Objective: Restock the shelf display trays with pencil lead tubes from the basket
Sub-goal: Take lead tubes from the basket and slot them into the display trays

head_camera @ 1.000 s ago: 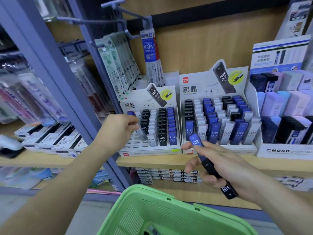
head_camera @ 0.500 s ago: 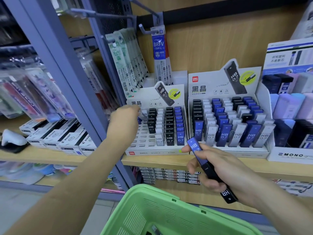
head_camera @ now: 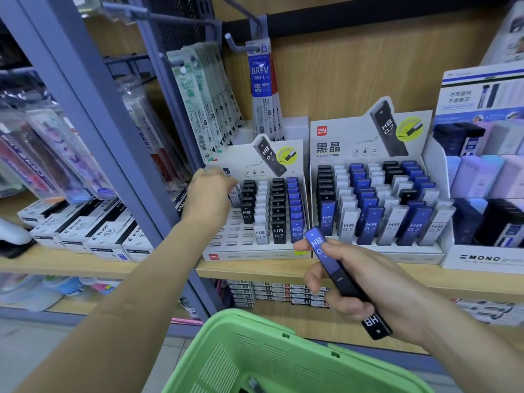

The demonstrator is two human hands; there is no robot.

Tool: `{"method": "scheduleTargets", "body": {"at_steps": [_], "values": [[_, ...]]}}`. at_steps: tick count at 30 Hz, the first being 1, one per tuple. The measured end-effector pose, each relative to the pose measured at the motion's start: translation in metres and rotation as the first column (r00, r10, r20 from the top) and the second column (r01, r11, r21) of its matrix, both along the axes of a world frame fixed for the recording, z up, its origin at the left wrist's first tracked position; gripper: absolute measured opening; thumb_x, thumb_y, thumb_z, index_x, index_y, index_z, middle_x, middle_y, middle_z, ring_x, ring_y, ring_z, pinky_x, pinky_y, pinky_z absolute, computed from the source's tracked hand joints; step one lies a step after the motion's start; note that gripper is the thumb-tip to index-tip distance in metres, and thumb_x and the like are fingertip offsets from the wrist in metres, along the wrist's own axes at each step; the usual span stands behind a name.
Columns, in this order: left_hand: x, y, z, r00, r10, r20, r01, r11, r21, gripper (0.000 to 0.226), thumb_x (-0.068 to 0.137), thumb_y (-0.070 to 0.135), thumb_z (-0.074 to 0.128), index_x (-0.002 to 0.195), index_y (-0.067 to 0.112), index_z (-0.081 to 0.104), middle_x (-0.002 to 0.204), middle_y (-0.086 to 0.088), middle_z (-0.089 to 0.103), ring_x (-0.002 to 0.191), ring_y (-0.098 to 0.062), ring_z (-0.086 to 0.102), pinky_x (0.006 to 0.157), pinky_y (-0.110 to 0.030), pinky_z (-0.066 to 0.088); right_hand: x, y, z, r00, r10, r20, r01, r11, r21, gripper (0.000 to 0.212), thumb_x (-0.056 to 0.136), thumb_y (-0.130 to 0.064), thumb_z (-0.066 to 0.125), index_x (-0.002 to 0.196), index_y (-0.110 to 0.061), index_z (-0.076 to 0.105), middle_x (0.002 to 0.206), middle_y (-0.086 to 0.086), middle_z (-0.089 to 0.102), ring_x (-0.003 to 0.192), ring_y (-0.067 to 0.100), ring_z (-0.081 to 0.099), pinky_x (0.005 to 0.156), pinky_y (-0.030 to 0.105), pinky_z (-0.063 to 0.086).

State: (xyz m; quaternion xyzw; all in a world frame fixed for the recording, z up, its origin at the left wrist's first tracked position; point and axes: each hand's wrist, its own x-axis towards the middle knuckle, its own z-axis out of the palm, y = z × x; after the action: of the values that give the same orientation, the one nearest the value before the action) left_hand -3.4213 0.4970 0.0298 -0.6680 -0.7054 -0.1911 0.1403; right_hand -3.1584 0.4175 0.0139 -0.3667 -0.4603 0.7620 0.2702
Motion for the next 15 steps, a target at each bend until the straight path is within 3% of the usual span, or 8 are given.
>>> {"method": "scheduleTargets", "body": {"at_steps": [6,9,13,15], "values": [[0.001,0.004,0.000,0.997,-0.003,0.080,0.003,1.000,0.010,0.024,0.091,0.002,0.056,0.103,0.013,0.074,0.099,-0.008,0.071,0.098,-0.031,0.060,0.082,-0.037,0.051,-0.001,-0.003,0.003,0.997,-0.037,-0.073,0.037,0.999,-0.002,0.029,0.096,-0.040,0.047,0.116,-0.040,0.067,0.076,0.009,0.059,0.040,0.009,0.025,0.041,0.016,0.011],[0.002,0.003,-0.003,0.995,0.033,0.089,-0.037,0.999,0.036,0.019,0.093,0.009,0.056,0.103,0.017,0.070,0.094,-0.009,0.069,0.090,-0.030,0.060,0.072,-0.033,0.047,-0.003,-0.003,0.002,0.996,-0.059,-0.067,0.061,0.998,0.026,0.029,0.094,-0.040,0.048,0.113,-0.036,0.069,0.075,0.009,0.060,0.038,0.009,0.024,0.041,0.016,0.012],[0.003,-0.003,0.000,0.996,0.018,0.087,-0.020,1.000,0.020,0.023,0.095,0.011,0.053,0.107,0.017,0.072,0.103,-0.005,0.070,0.101,-0.029,0.053,0.084,-0.034,0.045,-0.006,-0.004,-0.001,0.993,-0.076,-0.090,0.080,0.996,0.042,0.028,0.094,-0.038,0.049,0.107,-0.030,0.072,0.075,0.010,0.060,0.035,0.008,0.025,0.040,0.015,0.013],[0.014,-0.016,0.011,0.977,-0.033,0.208,0.039,0.999,-0.023,0.023,0.093,0.011,0.054,0.105,0.018,0.073,0.094,0.003,0.069,0.089,-0.016,0.060,0.080,-0.028,0.047,-0.006,-0.004,-0.001,0.995,-0.059,-0.087,0.063,0.997,0.048,0.028,0.093,-0.039,0.049,0.108,-0.029,0.071,0.075,0.010,0.060,0.035,0.008,0.025,0.039,0.015,0.013]]}}
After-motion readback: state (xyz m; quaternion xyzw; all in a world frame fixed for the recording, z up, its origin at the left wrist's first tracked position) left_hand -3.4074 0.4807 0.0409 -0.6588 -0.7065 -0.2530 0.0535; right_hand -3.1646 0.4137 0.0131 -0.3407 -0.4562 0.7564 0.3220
